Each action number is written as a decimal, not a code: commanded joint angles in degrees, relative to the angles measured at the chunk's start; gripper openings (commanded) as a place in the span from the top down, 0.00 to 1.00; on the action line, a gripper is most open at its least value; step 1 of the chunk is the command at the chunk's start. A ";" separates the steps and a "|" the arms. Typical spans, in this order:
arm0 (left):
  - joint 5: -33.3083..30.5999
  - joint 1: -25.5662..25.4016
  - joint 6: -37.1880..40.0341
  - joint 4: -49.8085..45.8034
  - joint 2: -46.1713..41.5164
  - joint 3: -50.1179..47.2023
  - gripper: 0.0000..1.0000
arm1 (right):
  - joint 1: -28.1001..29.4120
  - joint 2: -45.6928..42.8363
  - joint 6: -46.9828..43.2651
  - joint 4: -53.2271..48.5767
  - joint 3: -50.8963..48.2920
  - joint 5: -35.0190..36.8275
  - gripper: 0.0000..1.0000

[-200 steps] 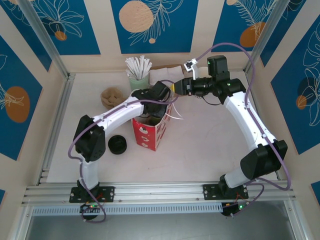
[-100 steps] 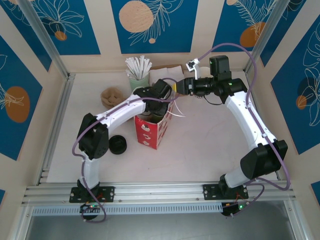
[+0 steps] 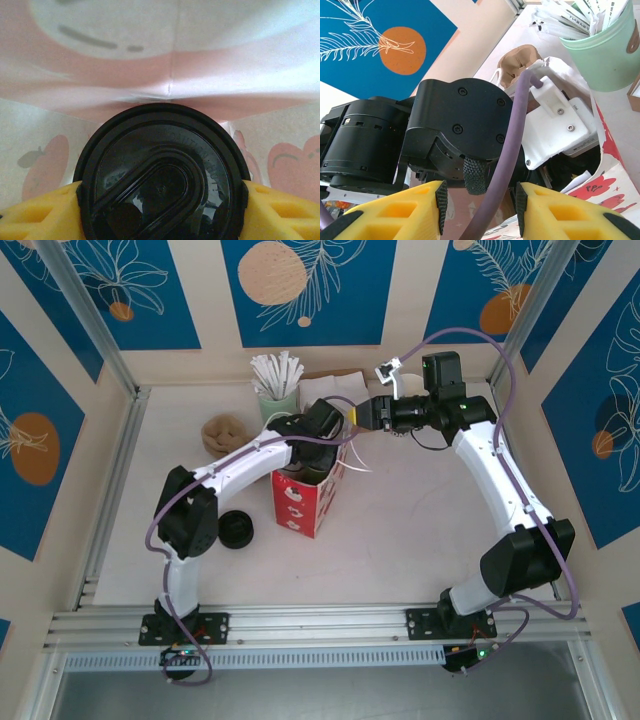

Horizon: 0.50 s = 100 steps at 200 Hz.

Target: Pack the takeout coffee

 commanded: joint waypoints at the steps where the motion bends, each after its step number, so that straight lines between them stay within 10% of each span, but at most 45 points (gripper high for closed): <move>1: 4.48 0.34 -1.20 -4.45 5.54 -3.51 0.33 | -0.27 0.27 -0.72 -1.15 0.85 -1.96 0.57; 100: 6.40 0.41 -0.83 -7.65 2.03 6.08 0.20 | 0.90 -0.16 -0.04 -0.34 0.67 2.16 0.55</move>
